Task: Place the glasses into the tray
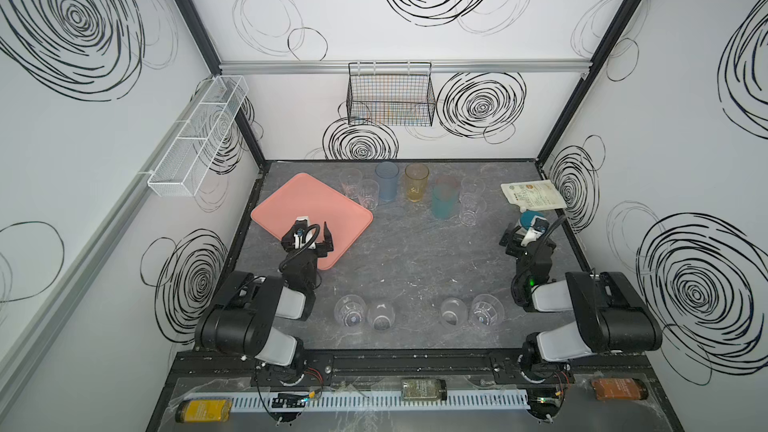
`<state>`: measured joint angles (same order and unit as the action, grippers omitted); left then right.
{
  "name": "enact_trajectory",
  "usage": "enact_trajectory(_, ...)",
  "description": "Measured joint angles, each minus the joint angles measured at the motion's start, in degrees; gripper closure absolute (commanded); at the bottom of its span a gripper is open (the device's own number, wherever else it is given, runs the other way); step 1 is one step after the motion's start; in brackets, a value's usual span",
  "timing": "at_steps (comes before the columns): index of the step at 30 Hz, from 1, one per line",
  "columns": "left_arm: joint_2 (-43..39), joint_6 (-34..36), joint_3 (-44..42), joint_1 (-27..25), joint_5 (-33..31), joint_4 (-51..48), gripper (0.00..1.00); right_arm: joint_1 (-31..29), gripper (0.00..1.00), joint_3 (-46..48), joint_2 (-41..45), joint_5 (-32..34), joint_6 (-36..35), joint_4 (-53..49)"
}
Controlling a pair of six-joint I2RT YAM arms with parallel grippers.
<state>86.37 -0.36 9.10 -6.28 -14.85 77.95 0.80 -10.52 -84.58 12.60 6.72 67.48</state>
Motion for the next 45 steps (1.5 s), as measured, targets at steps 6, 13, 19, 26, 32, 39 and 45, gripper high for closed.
enact_trajectory(6,-0.02,-0.55,0.02,3.28,5.66,-0.68,0.04,0.00,0.00,0.00,0.00,0.00,0.00,0.00)
enact_trajectory(13,-0.02,-1.16,0.02,4.85,10.47,-0.74,0.04,0.00,0.00,0.00,0.00,0.00,0.00,0.00)
enact_trajectory(19,-0.02,-1.03,0.04,4.20,10.73,-1.20,0.04,0.00,0.00,0.00,0.00,-0.02,0.00,0.02)
enact_trajectory(26,-0.02,0.68,-0.13,0.17,7.06,-0.15,0.04,0.00,0.00,0.00,0.00,0.00,0.00,0.00)
enact_trajectory(32,-0.02,1.09,-0.15,0.04,5.81,0.13,0.04,0.00,0.00,0.00,0.00,-0.02,0.00,0.00)
enact_trajectory(39,-0.02,0.83,-0.09,1.70,6.62,-0.68,0.04,0.00,0.00,0.00,0.00,-0.02,0.00,0.00)
enact_trajectory(45,-0.02,0.04,-0.09,3.21,8.87,-1.22,0.04,0.35,0.00,0.00,0.00,-0.90,0.02,-0.02)
